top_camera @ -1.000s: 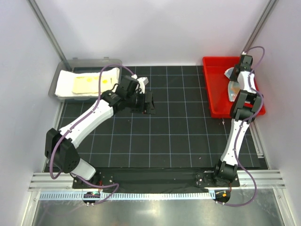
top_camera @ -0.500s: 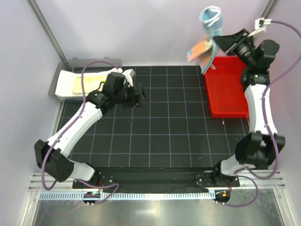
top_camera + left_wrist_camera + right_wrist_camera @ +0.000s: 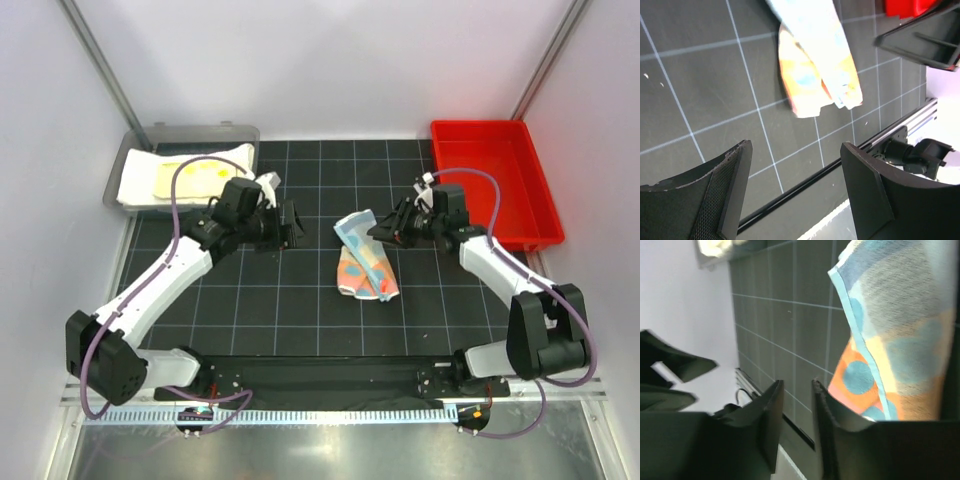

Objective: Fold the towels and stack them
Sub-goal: Move the towel to the center of the board, then flatten out the crumpled towel

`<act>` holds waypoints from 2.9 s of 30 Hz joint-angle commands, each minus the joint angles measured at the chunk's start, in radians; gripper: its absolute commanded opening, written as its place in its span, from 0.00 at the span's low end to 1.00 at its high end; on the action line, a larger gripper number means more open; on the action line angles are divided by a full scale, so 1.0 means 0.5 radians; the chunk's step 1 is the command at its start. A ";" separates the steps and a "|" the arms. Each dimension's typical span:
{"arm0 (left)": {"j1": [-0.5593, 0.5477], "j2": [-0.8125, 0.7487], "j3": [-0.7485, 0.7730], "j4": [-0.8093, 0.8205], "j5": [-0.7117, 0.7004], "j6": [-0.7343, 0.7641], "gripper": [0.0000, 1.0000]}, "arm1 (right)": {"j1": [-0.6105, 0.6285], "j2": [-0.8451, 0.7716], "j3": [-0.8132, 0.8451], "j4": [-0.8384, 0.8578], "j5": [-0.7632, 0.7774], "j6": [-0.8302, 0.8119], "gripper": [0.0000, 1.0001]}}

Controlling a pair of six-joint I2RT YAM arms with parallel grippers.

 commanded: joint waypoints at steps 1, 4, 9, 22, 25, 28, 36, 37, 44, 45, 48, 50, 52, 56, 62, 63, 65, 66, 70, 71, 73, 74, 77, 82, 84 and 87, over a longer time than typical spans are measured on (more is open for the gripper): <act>-0.003 0.018 -0.113 0.234 0.137 -0.101 0.75 | 0.047 -0.179 -0.146 0.719 -0.090 0.390 0.29; -0.009 0.073 -0.159 0.299 0.144 -0.111 0.75 | 0.090 -0.203 -0.163 0.530 0.019 0.325 0.20; -0.134 0.189 -0.205 0.471 0.153 -0.215 0.74 | 0.277 -0.201 0.163 -0.551 0.721 -0.336 0.39; -0.325 0.687 -0.374 0.968 0.144 -0.451 0.63 | 0.814 -0.611 -0.530 -0.789 1.471 0.473 0.58; -0.377 0.748 -0.402 0.971 0.110 -0.454 0.63 | 0.811 -0.685 -0.570 -0.819 1.541 0.587 0.59; -0.405 0.815 -0.408 0.971 0.098 -0.448 0.64 | 0.811 -0.679 -0.589 -0.786 1.541 0.664 0.61; -0.411 0.895 -0.426 0.974 0.064 -0.430 0.63 | 0.814 -0.636 -0.727 -0.473 1.572 0.894 0.59; -0.408 0.907 -0.426 0.974 0.067 -0.427 0.62 | 0.814 -0.624 -0.730 -0.451 1.563 0.915 0.58; -0.411 0.960 -0.442 1.020 0.095 -0.433 0.40 | 0.814 -0.602 -0.862 -0.151 1.566 1.060 0.39; -0.411 0.963 -0.445 1.026 0.101 -0.433 0.29 | 0.814 -0.608 -0.871 -0.132 1.575 1.063 0.34; -0.411 0.957 -0.451 1.027 0.107 -0.436 0.01 | 0.814 -0.700 -0.920 -0.050 1.609 1.057 0.05; -0.411 0.929 -0.487 1.014 0.058 -0.475 0.00 | 0.811 -0.819 -0.881 -0.077 1.661 0.978 0.01; -0.411 0.807 -0.542 0.993 -0.006 -0.561 0.00 | 0.811 -0.887 -0.725 -0.184 1.704 0.882 0.01; -0.438 0.503 -0.803 1.017 -0.154 -0.843 0.00 | 0.808 -0.909 -0.280 -0.273 1.588 0.573 0.01; -0.454 -0.025 -0.666 0.672 -0.344 -0.752 0.34 | 0.805 -0.618 0.484 -0.610 1.176 0.176 0.01; -0.445 -0.074 -0.593 0.555 -0.402 -0.645 0.47 | 0.802 -0.572 0.524 -0.684 1.179 0.152 0.01; -0.435 -0.181 -0.442 0.286 -0.531 -0.547 0.63 | 0.789 -0.587 0.458 -0.721 1.103 0.106 0.01; -0.420 -0.203 -0.369 0.242 -0.619 -0.476 0.65 | 0.768 -0.602 0.387 -0.703 1.072 0.109 0.01; -0.307 -0.228 -0.469 0.296 -0.464 -0.482 0.68 | 0.701 -0.743 -0.158 -0.635 0.992 0.145 0.01; -0.304 -0.197 -0.512 0.372 -0.446 -0.488 0.68 | 0.676 -0.774 -0.244 -0.669 1.023 0.170 0.01; -0.304 -0.154 -0.652 0.513 -0.321 -0.543 0.68 | 0.639 -0.896 -0.474 -0.693 1.090 0.204 0.01; -0.304 -0.105 -0.702 0.736 -0.256 -0.561 0.68 | 0.636 -0.946 -0.536 -0.733 1.212 0.258 0.01; -0.304 0.011 -0.849 1.239 -0.059 -0.574 0.68 | 0.605 -1.138 -0.696 -0.853 1.436 0.360 0.01; -0.288 0.532 -0.617 1.358 0.042 -0.427 0.68 | 0.602 -1.192 -0.779 -0.936 1.600 0.403 0.02; -0.273 0.680 -0.433 1.336 0.042 -0.329 0.68 | 0.596 -1.182 -0.788 -0.915 1.569 0.400 0.05; -0.245 0.977 -0.215 1.263 0.055 -0.298 0.66 | 0.599 -1.170 -0.776 -0.875 1.563 0.406 0.09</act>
